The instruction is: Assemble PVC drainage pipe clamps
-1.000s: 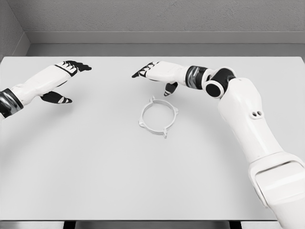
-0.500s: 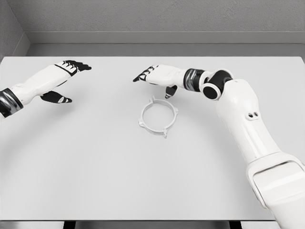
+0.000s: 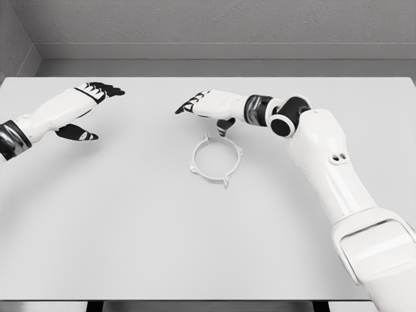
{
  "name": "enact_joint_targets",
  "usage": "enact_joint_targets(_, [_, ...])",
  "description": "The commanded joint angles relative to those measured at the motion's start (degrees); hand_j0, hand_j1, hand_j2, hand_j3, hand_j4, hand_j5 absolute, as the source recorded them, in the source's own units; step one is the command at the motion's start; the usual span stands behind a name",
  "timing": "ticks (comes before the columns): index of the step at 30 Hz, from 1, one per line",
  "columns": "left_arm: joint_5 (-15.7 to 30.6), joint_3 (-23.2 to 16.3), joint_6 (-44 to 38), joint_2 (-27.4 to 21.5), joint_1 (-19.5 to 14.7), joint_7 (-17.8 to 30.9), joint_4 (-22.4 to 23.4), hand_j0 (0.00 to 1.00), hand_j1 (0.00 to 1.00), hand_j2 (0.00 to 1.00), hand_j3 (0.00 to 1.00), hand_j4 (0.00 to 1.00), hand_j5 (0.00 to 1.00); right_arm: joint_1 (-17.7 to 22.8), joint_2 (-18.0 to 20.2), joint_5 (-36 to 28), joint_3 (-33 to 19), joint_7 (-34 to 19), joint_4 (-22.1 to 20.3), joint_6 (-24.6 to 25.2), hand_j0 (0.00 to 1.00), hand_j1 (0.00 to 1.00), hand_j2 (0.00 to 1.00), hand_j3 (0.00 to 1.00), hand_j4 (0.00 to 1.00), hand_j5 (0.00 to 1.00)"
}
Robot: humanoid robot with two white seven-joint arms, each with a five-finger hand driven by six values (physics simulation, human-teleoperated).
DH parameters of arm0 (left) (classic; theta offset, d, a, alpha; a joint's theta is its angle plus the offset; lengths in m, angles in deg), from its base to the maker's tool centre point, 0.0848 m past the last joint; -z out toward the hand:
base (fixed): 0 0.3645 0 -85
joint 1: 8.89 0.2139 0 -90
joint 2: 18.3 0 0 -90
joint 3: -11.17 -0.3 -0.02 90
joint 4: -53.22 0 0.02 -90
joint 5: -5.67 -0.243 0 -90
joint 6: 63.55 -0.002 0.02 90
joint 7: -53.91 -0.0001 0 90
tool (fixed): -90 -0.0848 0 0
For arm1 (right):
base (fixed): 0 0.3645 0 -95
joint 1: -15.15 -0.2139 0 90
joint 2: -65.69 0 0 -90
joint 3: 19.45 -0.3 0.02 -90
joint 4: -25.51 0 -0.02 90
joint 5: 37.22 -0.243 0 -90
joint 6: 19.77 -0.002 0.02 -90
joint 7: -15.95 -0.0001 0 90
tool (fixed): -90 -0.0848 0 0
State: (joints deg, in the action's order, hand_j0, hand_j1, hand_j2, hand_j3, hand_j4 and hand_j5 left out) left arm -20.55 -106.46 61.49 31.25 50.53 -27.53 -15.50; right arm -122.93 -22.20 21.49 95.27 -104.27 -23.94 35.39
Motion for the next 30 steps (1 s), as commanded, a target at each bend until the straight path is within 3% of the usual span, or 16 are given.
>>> enact_joint_targets(1, [0.4, 0.0, 0.0, -0.1, 0.0, 0.0, 0.0, 1.0, 1.0, 1.0, 1.0, 1.0, 1.0, 0.0, -0.3, -0.4, 0.2, -0.5, 0.1, -0.2, 1.0, 1.0, 1.0, 1.0, 1.0, 1.0])
enact_joint_targets(19, [0.4, 0.0, 0.0, 0.4, 0.1, 0.0, 0.0, 1.0, 1.0, 1.0, 1.0, 1.0, 1.0, 0.4, -0.4, -0.5, 0.2, -1.1, -0.6, -0.2, 1.0, 1.0, 1.0, 1.0, 1.0, 1.0])
enact_joint_targets(26, [0.4, 0.0, 0.0, 0.3, 0.1, 0.0, -0.1, 1.0, 1.0, 1.0, 1.0, 1.0, 1.0, -2.5, 0.9, -1.2, -2.9, -1.1, -0.7, -0.2, 1.0, 1.0, 1.0, 1.0, 1.0, 1.0])
enact_joint_targets(27, [0.4, 0.0, 0.0, 0.3, 0.1, 0.0, -0.1, 1.0, 1.0, 1.0, 1.0, 1.0, 1.0, -2.6, 1.7, -1.6, -4.5, -1.1, -1.2, -0.2, 1.0, 1.0, 1.0, 1.0, 1.0, 1.0])
enact_joint_targets(28, [0.4, 0.0, 0.0, 0.2, 0.2, 0.0, 0.0, 1.0, 1.0, 1.0, 1.0, 1.0, 1.0, -2.3, 5.2, -4.3, -5.3, -1.1, -5.6, -0.2, 1.0, 1.0, 1.0, 1.0, 1.0, 1.0])
enact_joint_targets(30, [0.4, 0.0, 0.0, -0.1, 0.3, 0.0, 0.0, 1.0, 1.0, 1.0, 1.0, 1.0, 1.0, 0.4, 17.4, -17.1, -5.3, -2.2, -18.2, -0.2, 1.0, 1.0, 1.0, 1.0, 1.0, 1.0])
